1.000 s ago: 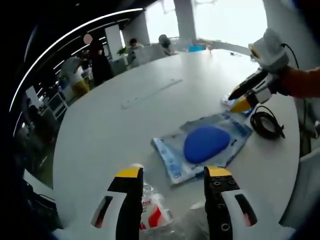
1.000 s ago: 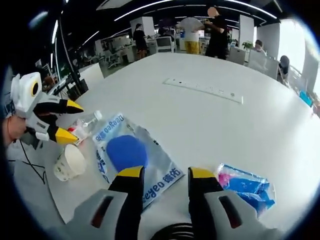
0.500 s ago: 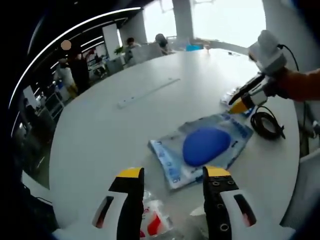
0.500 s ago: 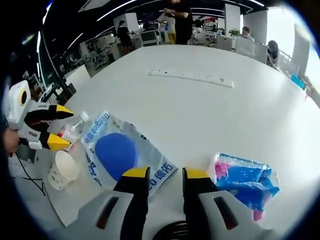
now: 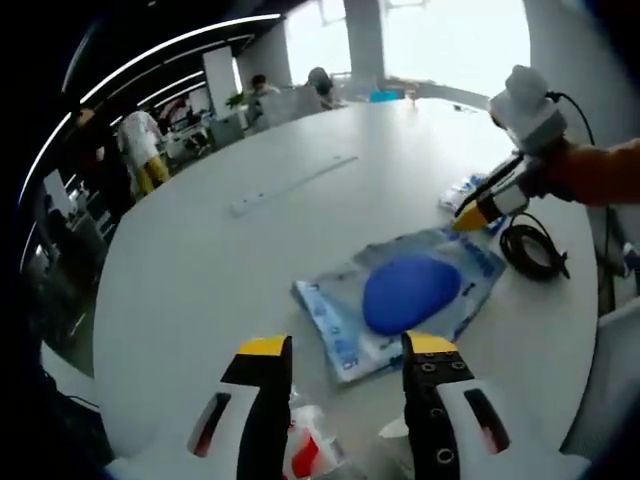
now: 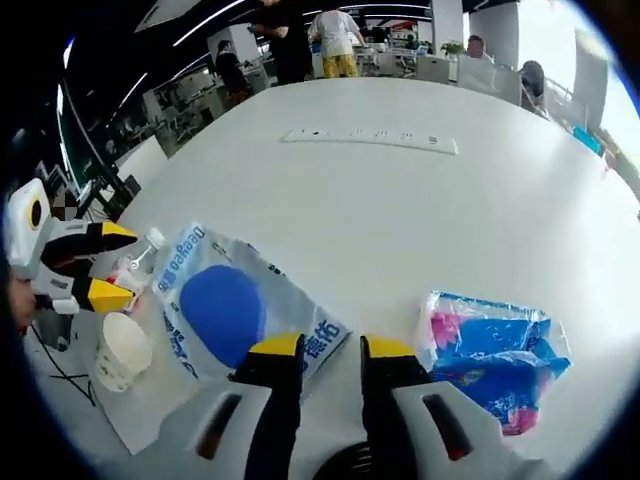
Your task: Arrange the tabletop items into an orderly group along one side of the table until the central work area is clear of visible clutter.
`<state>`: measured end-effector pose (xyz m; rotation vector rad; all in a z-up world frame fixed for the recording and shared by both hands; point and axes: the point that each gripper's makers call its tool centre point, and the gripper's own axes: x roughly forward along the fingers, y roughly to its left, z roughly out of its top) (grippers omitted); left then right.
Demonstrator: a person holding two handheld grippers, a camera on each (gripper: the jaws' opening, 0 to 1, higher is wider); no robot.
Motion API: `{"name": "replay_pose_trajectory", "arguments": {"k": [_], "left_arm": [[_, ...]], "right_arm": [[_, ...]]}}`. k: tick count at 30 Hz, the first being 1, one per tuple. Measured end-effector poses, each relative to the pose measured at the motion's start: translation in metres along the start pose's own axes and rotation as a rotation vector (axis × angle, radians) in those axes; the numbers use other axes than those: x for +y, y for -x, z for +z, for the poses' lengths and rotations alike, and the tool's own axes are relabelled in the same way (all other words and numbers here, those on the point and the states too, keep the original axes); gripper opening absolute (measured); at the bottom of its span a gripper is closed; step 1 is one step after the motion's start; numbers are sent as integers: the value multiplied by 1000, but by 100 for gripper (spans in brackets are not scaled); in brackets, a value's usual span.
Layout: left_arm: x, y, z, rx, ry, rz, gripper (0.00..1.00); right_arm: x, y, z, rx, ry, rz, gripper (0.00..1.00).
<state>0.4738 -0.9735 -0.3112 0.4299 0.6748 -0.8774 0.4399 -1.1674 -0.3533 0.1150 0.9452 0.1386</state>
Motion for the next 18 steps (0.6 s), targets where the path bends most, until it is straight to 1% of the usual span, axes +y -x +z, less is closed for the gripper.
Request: {"name": "replay_pose_trajectory", "arguments": {"k": [6,11,13,15,17,18], "left_arm": [[-2,-4,-4,13,-2,-9,39],[-4,-10,-11,53,-1,-20,38],[-4,-10,-13,68,-1,-21,37],[-4,-12,-13,70,6,-27,36],[-5,-14,-16,97,12,-34,32],[-5,-15,-15,93,12,-37,31]], "right_arm": [[1,-2,-2,7,-8,4,18],[1,-4,-3,10,-12,1,17],[1,-4,-4,13,-18,1,17],[0,-4,-5,13,-18,-2,16],[0,-3,-5,14,-22,-2,16],[-2,-4,-6,17,-21,-3,16]]}}
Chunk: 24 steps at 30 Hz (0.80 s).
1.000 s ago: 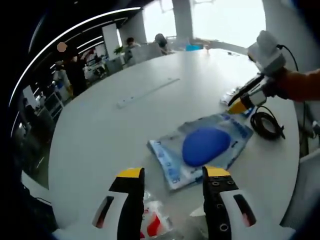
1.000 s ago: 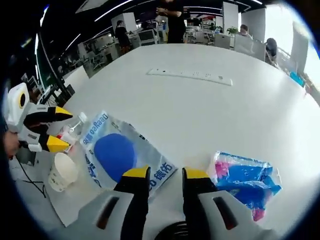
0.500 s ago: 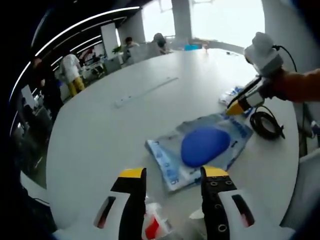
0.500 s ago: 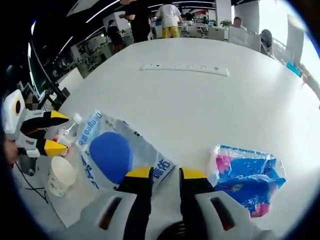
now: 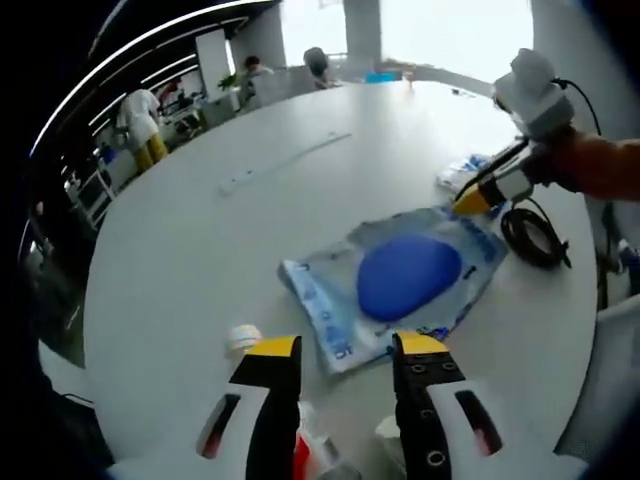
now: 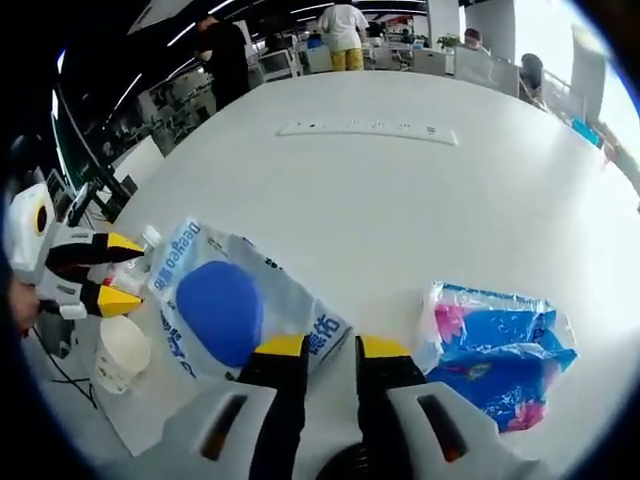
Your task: Arrange the tabletop items into an orderly group along one side of the table until the central work area is clear of visible clutter.
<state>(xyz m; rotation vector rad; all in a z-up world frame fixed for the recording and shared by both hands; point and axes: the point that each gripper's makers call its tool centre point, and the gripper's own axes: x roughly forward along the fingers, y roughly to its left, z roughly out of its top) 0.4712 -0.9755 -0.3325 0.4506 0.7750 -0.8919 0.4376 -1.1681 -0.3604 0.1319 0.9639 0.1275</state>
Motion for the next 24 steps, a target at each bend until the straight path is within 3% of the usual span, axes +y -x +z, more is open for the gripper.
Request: {"name": "replay_pose_trajectory", "arguments": {"k": [4,12,24], "left_arm": [[1,-4,-2,26,20,-4,25],[5,-8,-10,69,54,1,24],[4,-15,-13,110,26,-15,18]], "right_arm": [[0,0,-1,1,-3,1,14],[0,-1,-1,4,-7,1,14],[0,-3,-2,11,-8,6,10]]}}
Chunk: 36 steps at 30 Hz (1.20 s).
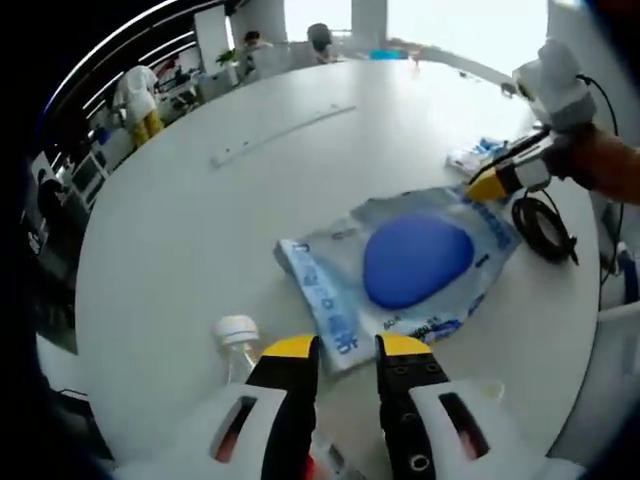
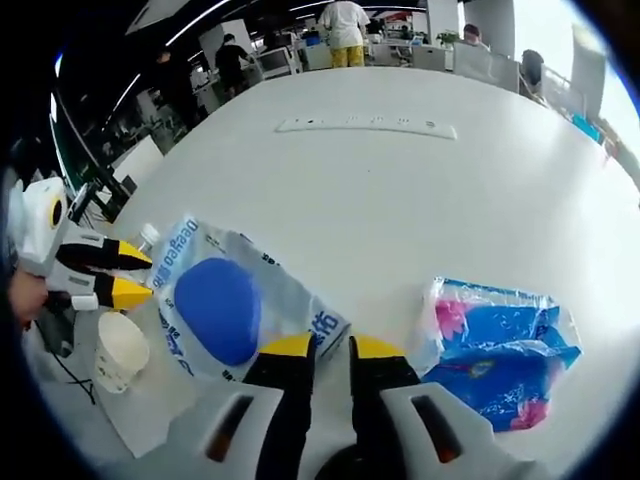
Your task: Arrange the tabletop items into an orderly group along one side of the table until the central work area is clear of visible clutter.
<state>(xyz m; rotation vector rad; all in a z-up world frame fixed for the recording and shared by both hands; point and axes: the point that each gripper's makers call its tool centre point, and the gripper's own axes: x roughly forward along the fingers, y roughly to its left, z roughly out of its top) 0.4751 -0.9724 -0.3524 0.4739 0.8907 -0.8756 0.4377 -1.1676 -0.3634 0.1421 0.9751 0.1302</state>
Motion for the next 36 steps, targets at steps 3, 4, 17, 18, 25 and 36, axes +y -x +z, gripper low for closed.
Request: {"name": "replay_pose_trajectory", "arguments": {"k": [3,4,17,18,25,36], "left_arm": [[0,-2,-2,19,-27,5,15],[0,-2,-2,21,-27,4,15],[8,-8,-6,75,-80,35,2],[9,-9,-6,74,-92,41,3],[7,-10,-7,75,-58,29,0],[8,-11,-5,78,16,14,0]], "right_arm": [[1,-1,0,2,2,3,9],[1,-1,0,2,1,4,9],[0,-2,-1,7,11,-2,5],[-1,-2,-1,9,12,-2,5],[-3,-3,-2,12,13,-6,3],[-4,-3,-1,14,10,-8,1]]}}
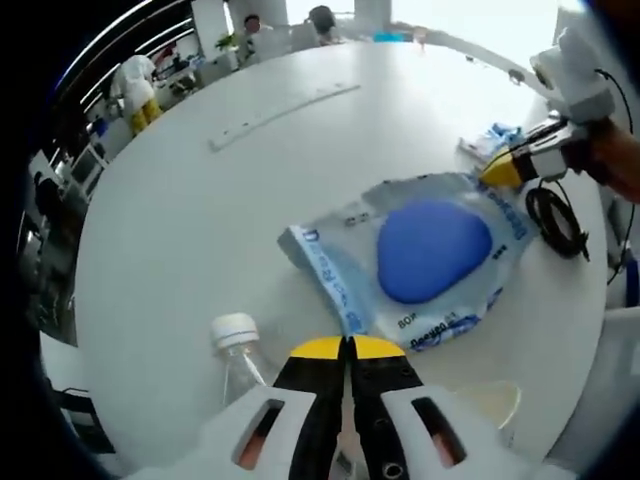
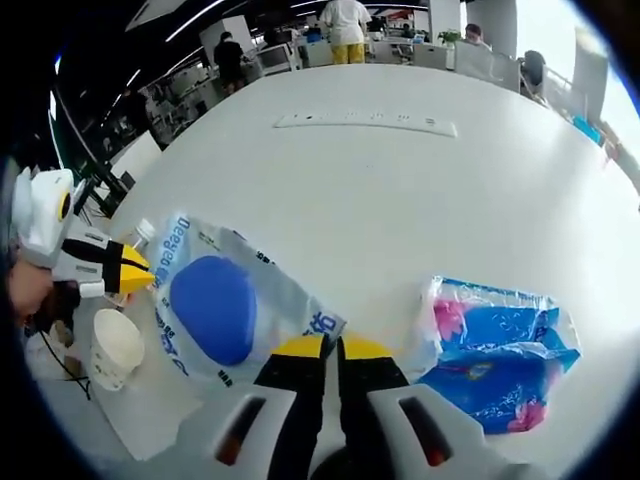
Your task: Arrange the tabletop items into an orderly group along one side of the table until the central work area is clear of visible clutter.
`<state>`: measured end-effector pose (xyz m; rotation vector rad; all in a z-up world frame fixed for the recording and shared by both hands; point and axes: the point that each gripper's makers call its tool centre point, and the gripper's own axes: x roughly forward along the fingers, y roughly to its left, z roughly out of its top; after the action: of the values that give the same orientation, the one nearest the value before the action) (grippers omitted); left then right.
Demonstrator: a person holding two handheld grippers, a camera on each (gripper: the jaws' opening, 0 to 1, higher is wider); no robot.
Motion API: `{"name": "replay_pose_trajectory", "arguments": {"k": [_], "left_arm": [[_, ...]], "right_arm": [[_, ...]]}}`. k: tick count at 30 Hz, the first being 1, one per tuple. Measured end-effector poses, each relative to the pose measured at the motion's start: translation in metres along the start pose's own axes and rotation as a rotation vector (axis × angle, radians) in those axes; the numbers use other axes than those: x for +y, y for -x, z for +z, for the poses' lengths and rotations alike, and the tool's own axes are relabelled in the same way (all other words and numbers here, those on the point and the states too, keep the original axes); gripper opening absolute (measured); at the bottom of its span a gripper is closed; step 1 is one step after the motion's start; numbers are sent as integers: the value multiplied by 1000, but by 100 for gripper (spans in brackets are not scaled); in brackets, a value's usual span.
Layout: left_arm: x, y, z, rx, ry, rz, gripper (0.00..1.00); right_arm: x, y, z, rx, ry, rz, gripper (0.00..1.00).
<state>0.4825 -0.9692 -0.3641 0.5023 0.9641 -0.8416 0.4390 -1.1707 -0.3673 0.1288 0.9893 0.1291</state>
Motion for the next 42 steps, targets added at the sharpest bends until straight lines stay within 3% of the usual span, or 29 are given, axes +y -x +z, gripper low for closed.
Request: {"name": "replay_pose_trajectory", "arguments": {"k": [42], "left_arm": [[-10,10,3,-22,76,-34,0]], "right_arm": [[-2,12,10,-32,-1,13,0]]}}
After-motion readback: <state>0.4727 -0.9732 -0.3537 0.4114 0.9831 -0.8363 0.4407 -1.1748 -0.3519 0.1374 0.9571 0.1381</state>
